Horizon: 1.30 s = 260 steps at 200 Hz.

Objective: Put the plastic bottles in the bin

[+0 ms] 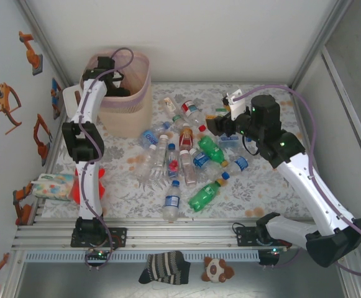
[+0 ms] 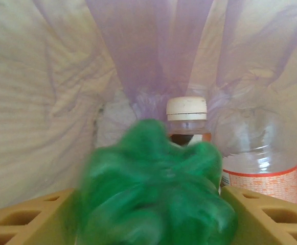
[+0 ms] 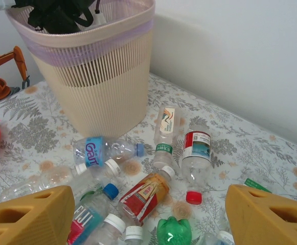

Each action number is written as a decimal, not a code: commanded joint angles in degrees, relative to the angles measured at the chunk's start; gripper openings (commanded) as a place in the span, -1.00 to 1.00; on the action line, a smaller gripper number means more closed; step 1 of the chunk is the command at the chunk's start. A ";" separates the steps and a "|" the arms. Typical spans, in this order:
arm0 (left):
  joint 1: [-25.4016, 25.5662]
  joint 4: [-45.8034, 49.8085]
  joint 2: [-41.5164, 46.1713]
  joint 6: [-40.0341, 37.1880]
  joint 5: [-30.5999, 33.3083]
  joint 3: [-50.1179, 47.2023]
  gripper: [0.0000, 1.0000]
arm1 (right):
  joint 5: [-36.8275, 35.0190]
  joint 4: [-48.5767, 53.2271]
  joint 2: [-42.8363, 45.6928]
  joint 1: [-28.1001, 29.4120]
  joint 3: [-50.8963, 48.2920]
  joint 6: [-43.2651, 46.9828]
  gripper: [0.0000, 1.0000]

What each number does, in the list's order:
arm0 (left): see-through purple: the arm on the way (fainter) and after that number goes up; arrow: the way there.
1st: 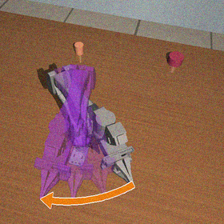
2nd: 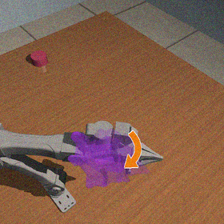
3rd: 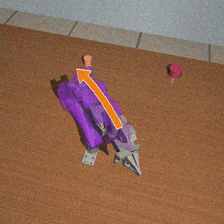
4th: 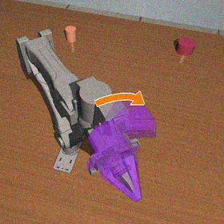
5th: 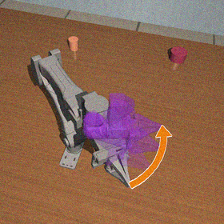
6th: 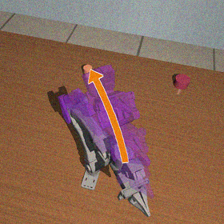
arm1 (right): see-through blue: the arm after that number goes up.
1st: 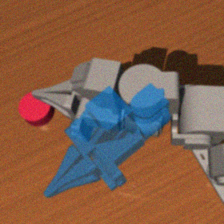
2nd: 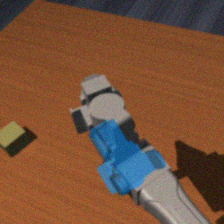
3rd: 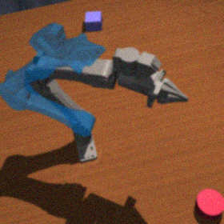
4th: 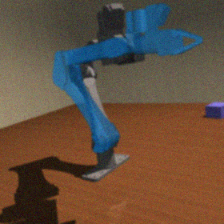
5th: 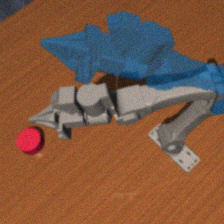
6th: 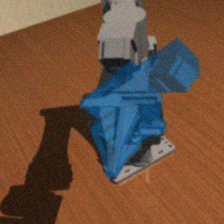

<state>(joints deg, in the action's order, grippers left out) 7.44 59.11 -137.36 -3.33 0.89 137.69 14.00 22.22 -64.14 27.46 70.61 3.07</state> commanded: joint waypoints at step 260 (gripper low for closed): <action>-0.15 -13.32 39.66 14.45 -22.93 -22.61 0.63 | -14.84 10.34 -0.06 0.13 -2.10 -14.59 0.54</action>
<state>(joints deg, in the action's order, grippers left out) 7.09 52.66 -104.71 6.37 -18.09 123.52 3.55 26.92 -63.53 27.46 68.23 -6.17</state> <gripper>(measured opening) 0.818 0.769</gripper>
